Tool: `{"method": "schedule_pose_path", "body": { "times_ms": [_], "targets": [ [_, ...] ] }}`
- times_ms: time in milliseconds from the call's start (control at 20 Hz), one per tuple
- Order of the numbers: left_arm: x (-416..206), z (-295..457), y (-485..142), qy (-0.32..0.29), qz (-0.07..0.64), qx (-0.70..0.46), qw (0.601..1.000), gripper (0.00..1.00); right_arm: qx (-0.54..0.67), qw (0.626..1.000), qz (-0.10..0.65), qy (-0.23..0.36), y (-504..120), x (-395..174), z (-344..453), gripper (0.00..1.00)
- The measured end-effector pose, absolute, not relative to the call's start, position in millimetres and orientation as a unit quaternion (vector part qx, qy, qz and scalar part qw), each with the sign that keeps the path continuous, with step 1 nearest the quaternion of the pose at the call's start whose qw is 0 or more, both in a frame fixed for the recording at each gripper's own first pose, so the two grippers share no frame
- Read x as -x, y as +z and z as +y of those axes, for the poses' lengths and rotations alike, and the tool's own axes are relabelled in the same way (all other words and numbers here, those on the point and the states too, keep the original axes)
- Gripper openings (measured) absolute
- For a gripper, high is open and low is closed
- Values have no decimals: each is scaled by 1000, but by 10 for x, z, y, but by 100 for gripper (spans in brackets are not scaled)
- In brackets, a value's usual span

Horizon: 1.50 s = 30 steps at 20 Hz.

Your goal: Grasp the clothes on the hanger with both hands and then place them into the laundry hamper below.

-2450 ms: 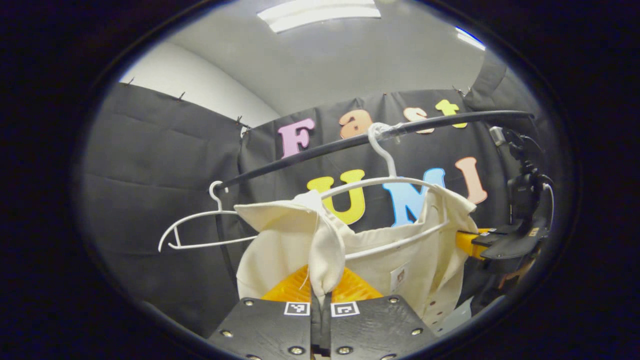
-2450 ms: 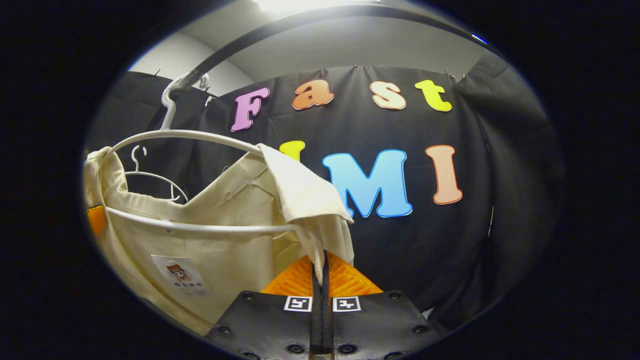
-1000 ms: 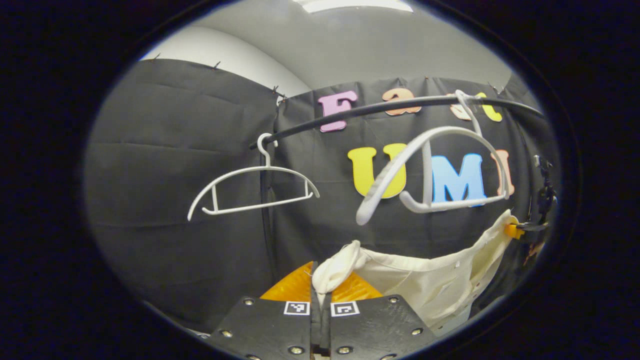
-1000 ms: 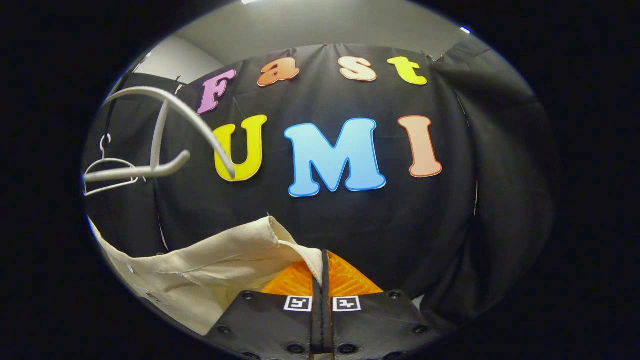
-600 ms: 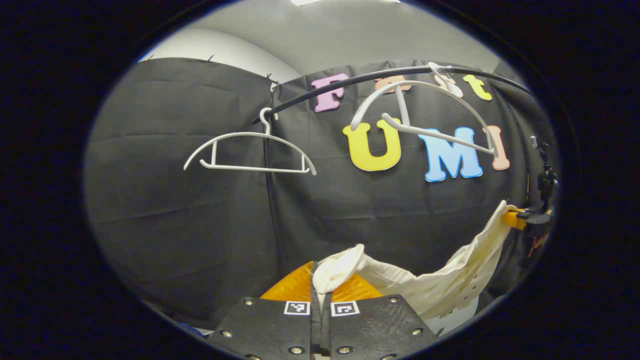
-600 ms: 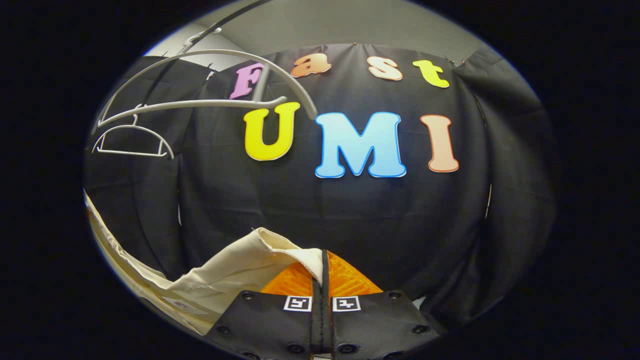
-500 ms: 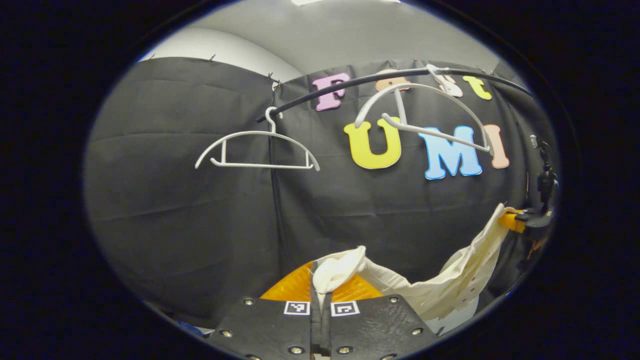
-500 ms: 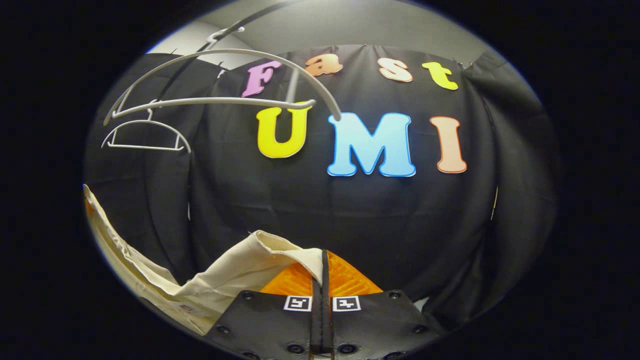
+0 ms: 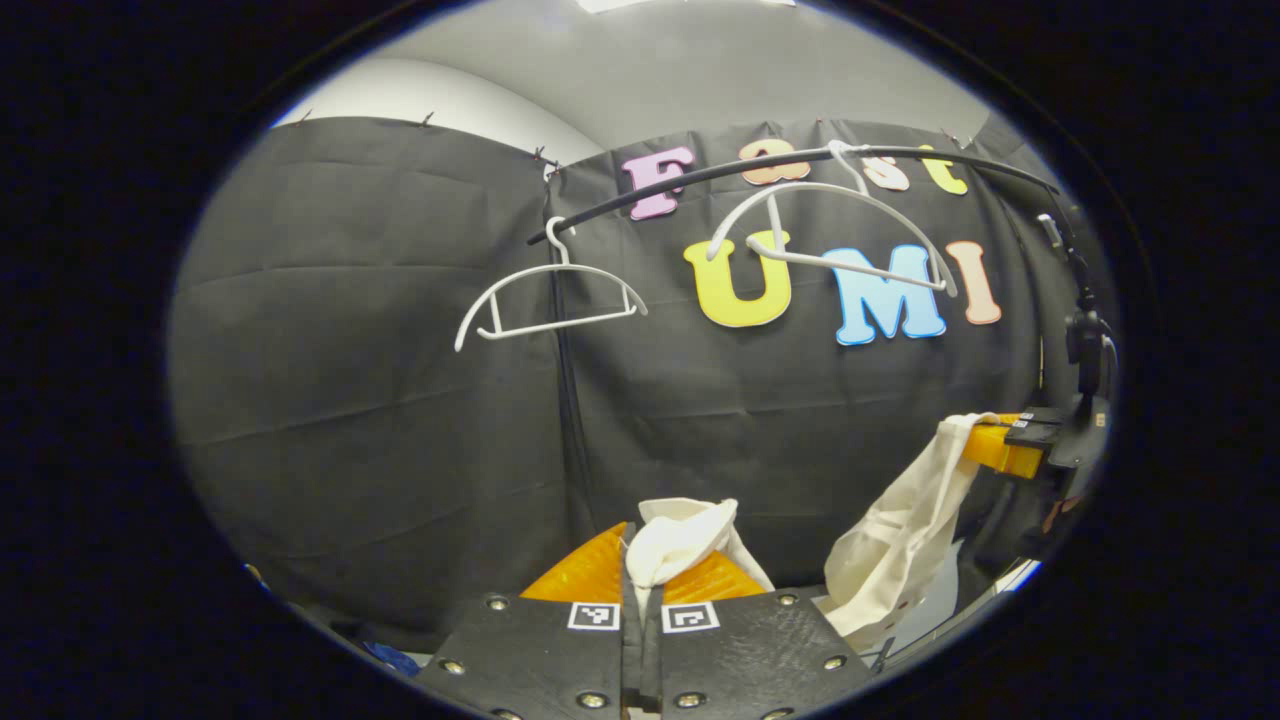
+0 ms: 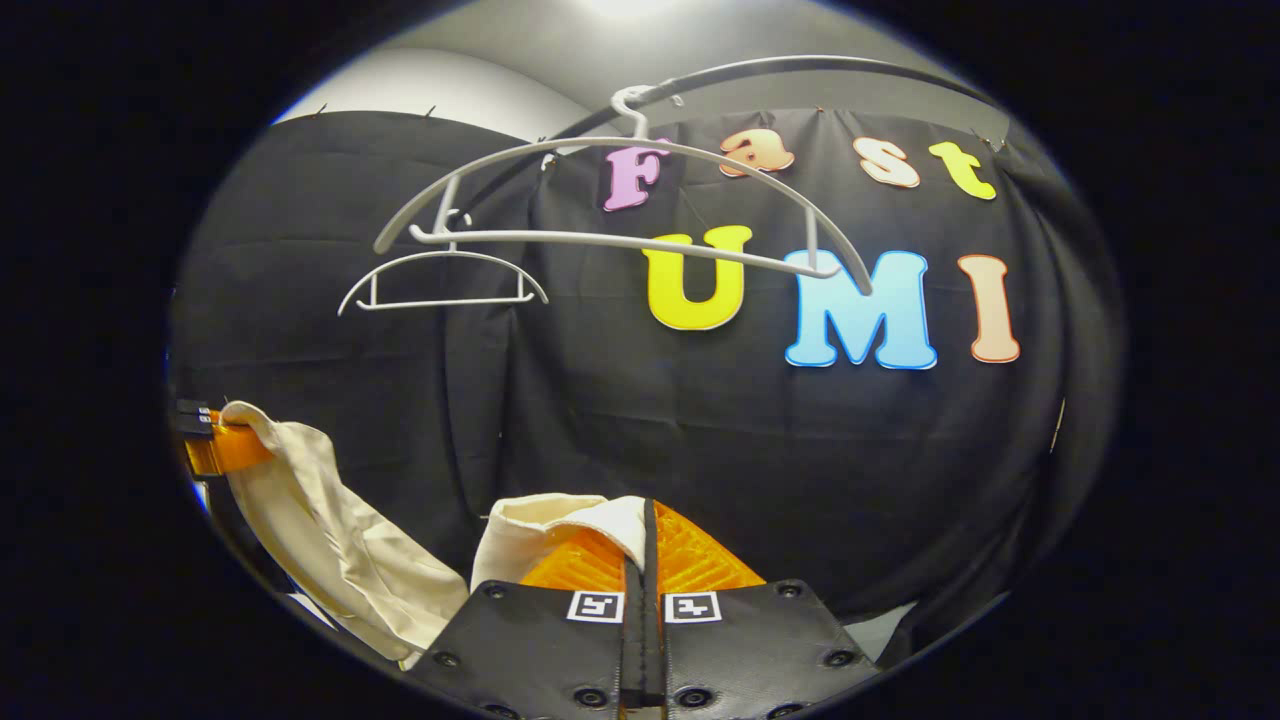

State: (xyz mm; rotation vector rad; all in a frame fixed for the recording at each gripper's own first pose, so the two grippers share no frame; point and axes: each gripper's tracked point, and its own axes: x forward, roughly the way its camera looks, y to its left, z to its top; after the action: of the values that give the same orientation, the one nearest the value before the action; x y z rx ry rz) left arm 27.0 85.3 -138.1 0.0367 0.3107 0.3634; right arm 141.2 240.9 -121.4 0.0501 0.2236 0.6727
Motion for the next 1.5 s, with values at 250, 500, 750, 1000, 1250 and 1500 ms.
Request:
{"method": "schedule_pose_path", "body": {
  "times_ms": [250,500,750,1000,1250,1500],
  "targets": [
    [-26,802,-1053,172,133,-18,976,1,-45,920,77,383,-667,-1015,2721,1],
    [89,753,-471,158,94,-22,983,0,-69,907,28,414,-61,-715,2870,0],
    [176,691,-355,146,81,-28,986,1,-97,888,35,448,136,-393,3085,1],
    [264,786,-607,156,95,-7,983,1,-79,880,48,466,-89,-154,3226,0],
    [427,982,-1391,178,147,11,973,1,-52,875,111,468,-832,-75,3323,0],
    [654,1058,-2282,190,206,27,960,1,-9,865,163,474,-1673,124,3487,1]
  ]
}}
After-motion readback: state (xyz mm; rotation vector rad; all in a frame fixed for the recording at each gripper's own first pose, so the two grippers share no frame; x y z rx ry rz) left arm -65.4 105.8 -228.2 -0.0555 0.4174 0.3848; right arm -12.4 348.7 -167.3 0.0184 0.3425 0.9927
